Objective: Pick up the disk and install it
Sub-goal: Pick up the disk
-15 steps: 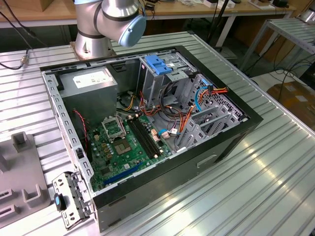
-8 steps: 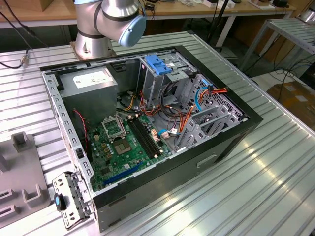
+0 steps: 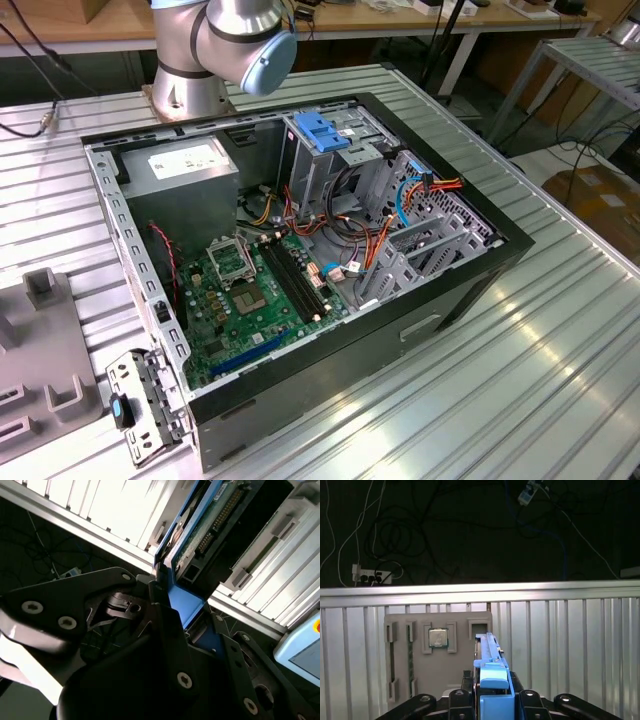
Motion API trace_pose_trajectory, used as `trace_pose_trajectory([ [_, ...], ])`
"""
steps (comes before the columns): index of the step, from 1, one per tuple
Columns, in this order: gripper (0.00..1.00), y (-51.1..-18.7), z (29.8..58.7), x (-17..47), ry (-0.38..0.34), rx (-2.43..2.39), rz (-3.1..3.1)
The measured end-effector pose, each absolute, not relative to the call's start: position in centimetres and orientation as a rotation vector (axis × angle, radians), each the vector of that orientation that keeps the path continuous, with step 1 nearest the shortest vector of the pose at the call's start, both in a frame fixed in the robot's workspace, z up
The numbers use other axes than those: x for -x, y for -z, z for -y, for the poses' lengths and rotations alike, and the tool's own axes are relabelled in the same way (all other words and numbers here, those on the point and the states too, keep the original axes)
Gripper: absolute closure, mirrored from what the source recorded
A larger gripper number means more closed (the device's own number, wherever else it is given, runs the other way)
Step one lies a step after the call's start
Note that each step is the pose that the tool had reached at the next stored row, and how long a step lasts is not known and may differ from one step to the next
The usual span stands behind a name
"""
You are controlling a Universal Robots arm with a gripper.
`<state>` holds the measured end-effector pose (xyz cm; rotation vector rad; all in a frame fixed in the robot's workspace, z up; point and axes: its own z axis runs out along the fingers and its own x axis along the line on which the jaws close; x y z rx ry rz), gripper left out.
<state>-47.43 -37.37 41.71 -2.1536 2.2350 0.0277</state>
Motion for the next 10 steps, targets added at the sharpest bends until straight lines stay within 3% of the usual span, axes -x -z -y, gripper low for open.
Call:
trace_pose_trajectory([
  [10,0.63,-44.7,37.4,47.4,-0.026,2.154,-2.236],
])
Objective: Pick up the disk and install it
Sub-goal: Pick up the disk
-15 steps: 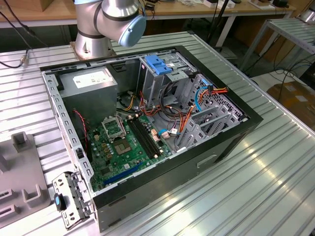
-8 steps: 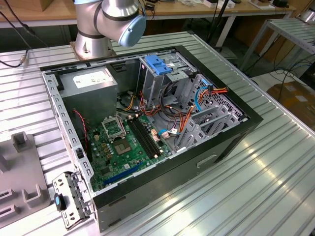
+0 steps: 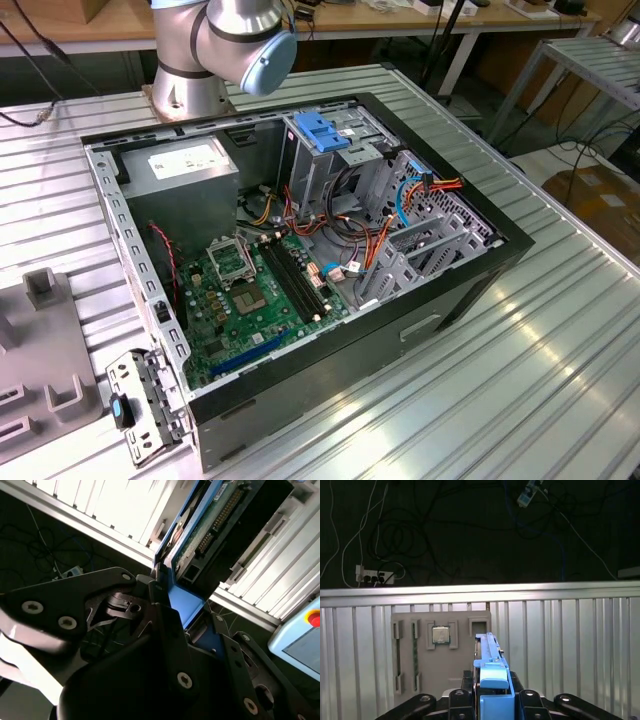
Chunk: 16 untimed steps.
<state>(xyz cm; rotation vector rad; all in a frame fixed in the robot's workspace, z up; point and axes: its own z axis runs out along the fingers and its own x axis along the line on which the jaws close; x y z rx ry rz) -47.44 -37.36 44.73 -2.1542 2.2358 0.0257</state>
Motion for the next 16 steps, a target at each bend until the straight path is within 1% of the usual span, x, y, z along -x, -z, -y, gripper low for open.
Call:
trace_pose_trajectory([
  [8,0.63,-48.2,37.4,47.4,-0.024,2.155,-2.237],
  [16,0.63,-50.9,37.4,47.4,-0.024,2.155,-2.237],
])
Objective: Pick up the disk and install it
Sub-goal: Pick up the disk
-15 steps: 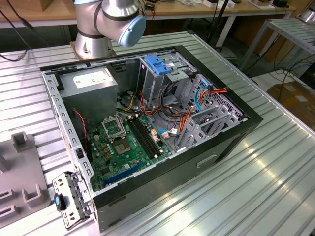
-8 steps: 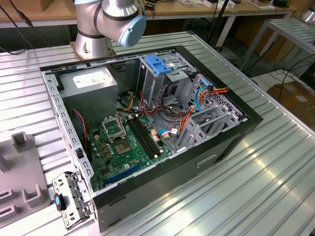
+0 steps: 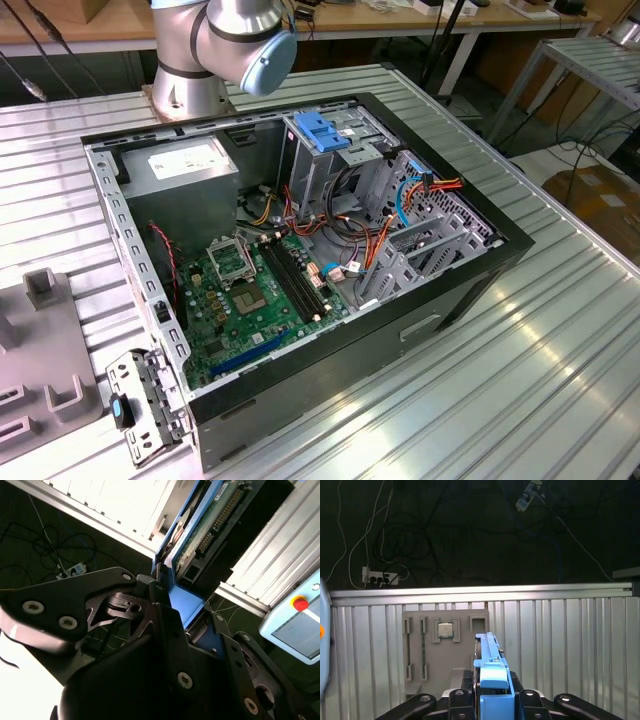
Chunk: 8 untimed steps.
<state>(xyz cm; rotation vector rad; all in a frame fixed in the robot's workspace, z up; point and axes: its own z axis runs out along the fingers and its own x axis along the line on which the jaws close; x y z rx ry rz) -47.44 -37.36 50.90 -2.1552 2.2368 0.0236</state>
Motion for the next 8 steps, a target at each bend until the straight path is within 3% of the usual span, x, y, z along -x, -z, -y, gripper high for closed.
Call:
trace_pose_trajectory([
  [8,0.63,-51.36,37.36,47.44,-0.024,2.155,-2.237],
])
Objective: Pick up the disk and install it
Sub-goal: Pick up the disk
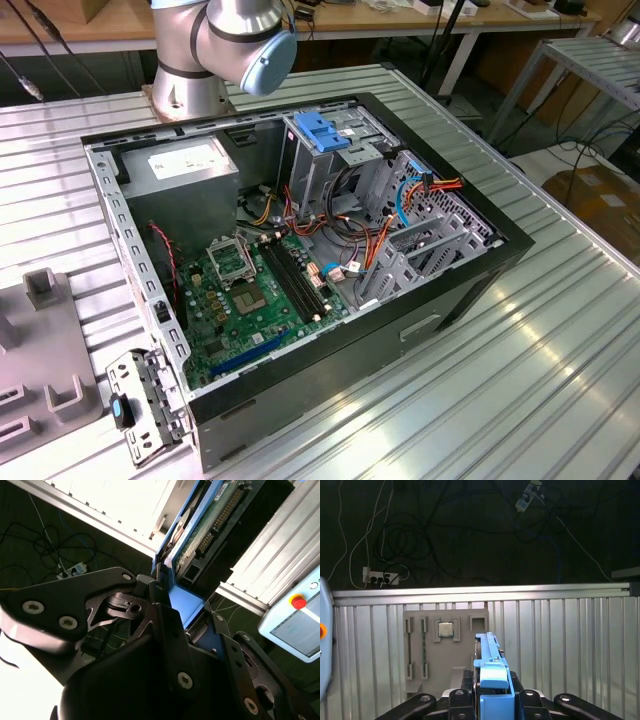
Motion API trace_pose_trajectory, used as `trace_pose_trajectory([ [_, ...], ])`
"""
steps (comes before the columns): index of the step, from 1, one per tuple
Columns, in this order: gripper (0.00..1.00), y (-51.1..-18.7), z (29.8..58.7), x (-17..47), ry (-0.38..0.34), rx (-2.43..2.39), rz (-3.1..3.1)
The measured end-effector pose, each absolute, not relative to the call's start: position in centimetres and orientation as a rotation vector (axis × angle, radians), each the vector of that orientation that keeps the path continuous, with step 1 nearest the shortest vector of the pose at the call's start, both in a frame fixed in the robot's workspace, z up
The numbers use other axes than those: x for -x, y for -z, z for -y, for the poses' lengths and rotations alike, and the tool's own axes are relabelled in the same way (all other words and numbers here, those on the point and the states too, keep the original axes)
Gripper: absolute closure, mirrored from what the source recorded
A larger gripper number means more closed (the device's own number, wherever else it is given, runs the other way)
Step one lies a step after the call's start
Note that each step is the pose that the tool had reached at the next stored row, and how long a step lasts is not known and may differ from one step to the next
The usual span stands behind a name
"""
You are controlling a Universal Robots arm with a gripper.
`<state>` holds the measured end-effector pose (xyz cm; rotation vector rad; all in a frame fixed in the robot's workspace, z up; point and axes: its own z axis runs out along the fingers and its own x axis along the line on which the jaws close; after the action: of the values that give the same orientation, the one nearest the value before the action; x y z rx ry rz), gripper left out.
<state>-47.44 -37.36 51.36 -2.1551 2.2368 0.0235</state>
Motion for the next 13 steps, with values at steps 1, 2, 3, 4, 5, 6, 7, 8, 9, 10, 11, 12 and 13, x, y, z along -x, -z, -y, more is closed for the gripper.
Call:
trace_pose_trajectory([
  [1,0.63,-51.4,37.4,47.4,-0.023,2.155,-2.237],
  [2,0.63,-51.4,37.4,47.4,-0.023,2.155,-2.237],
  [3,0.63,-51.4,37.4,47.4,-0.024,2.155,-2.237],
  [4,0.63,-51.4,37.4,47.3,-0.024,2.155,-2.237],
  [5,0.63,-51.4,37.4,47.2,-0.024,2.155,-2.237],
  [6,0.63,-51.4,37.4,47.1,-0.024,2.155,-2.237],
  [7,0.63,-51.4,37.4,46.9,-0.024,2.155,-2.237],
  [8,0.63,-51.4,37.4,46.8,-0.024,2.155,-2.237],
  [9,0.63,-51.4,37.4,46.7,-0.024,2.155,-2.237],
  [10,0.63,-51.4,37.4,46.6,-0.024,2.155,-2.237],
  [11,0.63,-51.4,37.4,46.5,-0.024,2.155,-2.237],
  [12,0.63,-51.4,37.4,46.4,-0.024,2.155,-2.237],
  [13,0.63,-51.4,37.4,46.4,-0.024,2.155,-2.237],
])
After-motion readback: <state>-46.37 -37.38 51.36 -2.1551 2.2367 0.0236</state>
